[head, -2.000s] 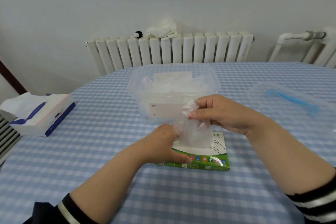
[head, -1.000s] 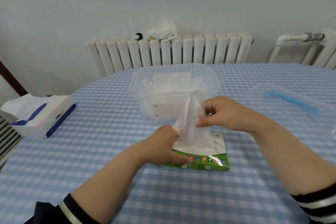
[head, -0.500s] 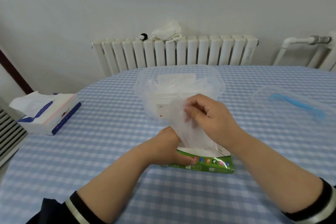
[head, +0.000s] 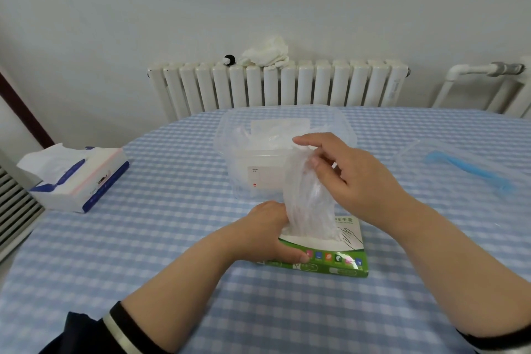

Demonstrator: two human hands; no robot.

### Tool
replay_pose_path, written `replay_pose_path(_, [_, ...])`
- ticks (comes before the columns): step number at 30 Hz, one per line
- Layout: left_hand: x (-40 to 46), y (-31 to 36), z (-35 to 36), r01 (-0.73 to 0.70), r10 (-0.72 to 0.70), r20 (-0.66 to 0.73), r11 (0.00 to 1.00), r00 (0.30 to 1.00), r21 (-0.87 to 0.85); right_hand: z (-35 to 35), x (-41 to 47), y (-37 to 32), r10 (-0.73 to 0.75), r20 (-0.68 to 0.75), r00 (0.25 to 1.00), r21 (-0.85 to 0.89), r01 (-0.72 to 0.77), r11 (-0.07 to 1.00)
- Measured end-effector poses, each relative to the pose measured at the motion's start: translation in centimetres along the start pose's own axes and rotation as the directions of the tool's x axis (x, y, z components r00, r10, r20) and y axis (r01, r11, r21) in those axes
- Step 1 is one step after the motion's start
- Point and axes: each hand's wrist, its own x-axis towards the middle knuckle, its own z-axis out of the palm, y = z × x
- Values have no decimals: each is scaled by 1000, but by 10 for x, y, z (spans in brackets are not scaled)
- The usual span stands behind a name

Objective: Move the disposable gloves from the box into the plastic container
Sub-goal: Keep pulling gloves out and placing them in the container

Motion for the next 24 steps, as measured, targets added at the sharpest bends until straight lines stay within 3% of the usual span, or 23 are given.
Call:
replay_pose_path(5, [0, 2, 0, 3, -3, 4, 999, 1000, -32, 7, 0, -3, -52, -63, 997, 127, 59, 990])
replay_pose_path(10, [1, -2, 1, 19, -19, 10, 1000, 1000, 3, 12, 1, 2, -315, -269, 910, -129, 290, 948])
replay_pose_path(17, [0, -1, 0, 50, -49, 16, 998, 999, -32, 14, -5, 10, -586, -355, 728, -302, 504, 809])
replay_pose_path(19, [-3, 1, -2, 45, -44, 14, 999, 999, -27, 18, -8, 8, -541, -315, 780, -165, 516, 840])
replay_pose_path(21, [-3, 4, -3, 27, -27, 19, 1000, 999, -12, 22, -9, 2, -387, -288, 876, -17, 399, 917])
replay_pose_path(24, [-3, 3, -4, 8, -8, 15, 1000, 1000, 7, 26, -9, -4, -190, -375, 908, 110, 247, 963])
